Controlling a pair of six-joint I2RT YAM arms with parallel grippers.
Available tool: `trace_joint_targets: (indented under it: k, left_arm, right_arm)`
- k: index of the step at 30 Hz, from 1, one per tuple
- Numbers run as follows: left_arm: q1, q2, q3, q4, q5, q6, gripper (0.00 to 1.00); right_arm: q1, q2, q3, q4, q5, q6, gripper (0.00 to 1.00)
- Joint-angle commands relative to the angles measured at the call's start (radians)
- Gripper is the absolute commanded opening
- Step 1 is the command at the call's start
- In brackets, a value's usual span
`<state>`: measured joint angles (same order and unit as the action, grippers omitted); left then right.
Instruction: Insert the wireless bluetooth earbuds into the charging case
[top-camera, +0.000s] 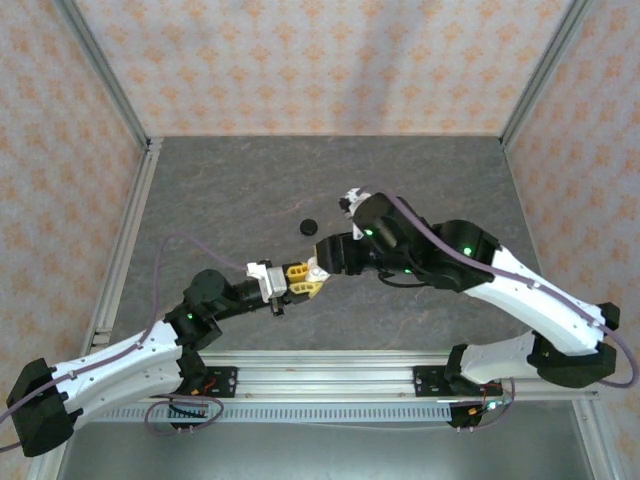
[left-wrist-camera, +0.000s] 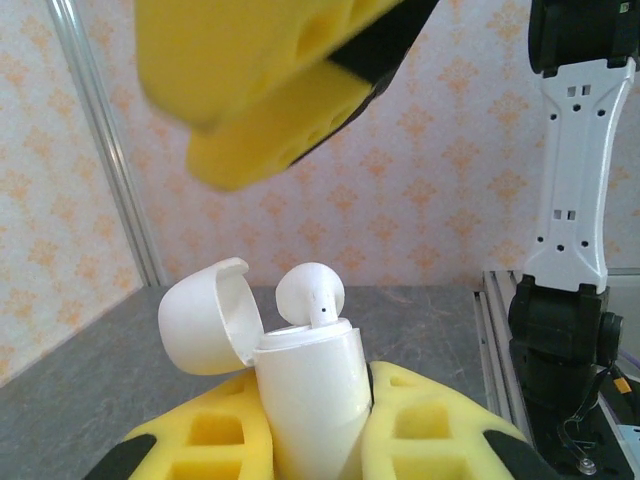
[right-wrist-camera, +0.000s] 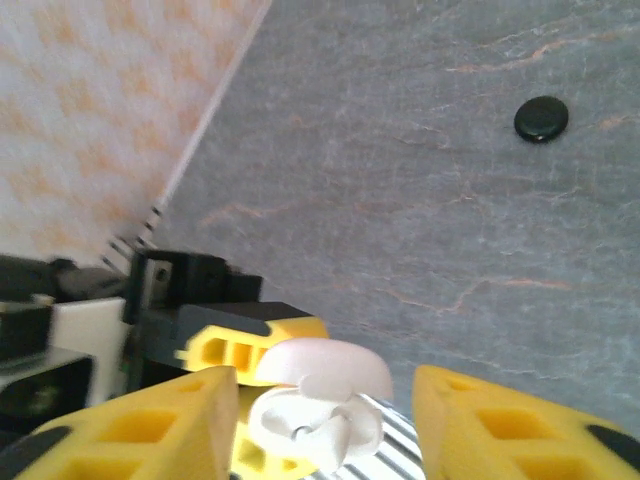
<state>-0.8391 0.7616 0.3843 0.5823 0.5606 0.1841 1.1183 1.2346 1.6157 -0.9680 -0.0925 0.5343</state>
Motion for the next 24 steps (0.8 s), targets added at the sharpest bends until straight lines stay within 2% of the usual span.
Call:
trace_joint_targets:
  k: [1,4,8,19,24]
  left_arm:
    - [-0.008,-0.019,0.009,0.003,-0.054,0.018,0.0]
    - [-0.007,-0.019,0.002,0.02,-0.079,0.023,0.0]
    - [-0.008,-0.025,0.002,0.012,-0.081,0.026,0.0]
    - [-0.007,-0.064,-0.009,-0.007,-0.081,0.031,0.0]
    - [-0.007,-0.071,-0.014,-0.015,-0.085,0.037,0.0]
  right_arm:
    - [-0.002,-0.1,-0.089,0.095,0.032,0.172,0.41]
    - [-0.002,-0.128,-0.175,0.16,0.009,0.227,0.38]
    - [-0.003,-0.107,-0.205,0.191,-0.042,0.258,0.38]
    - [-0.002,-0.014,-0.179,0.197,-0.093,0.221,0.39]
    - [-0.003,0.005,-0.16,0.176,-0.105,0.21,0.35]
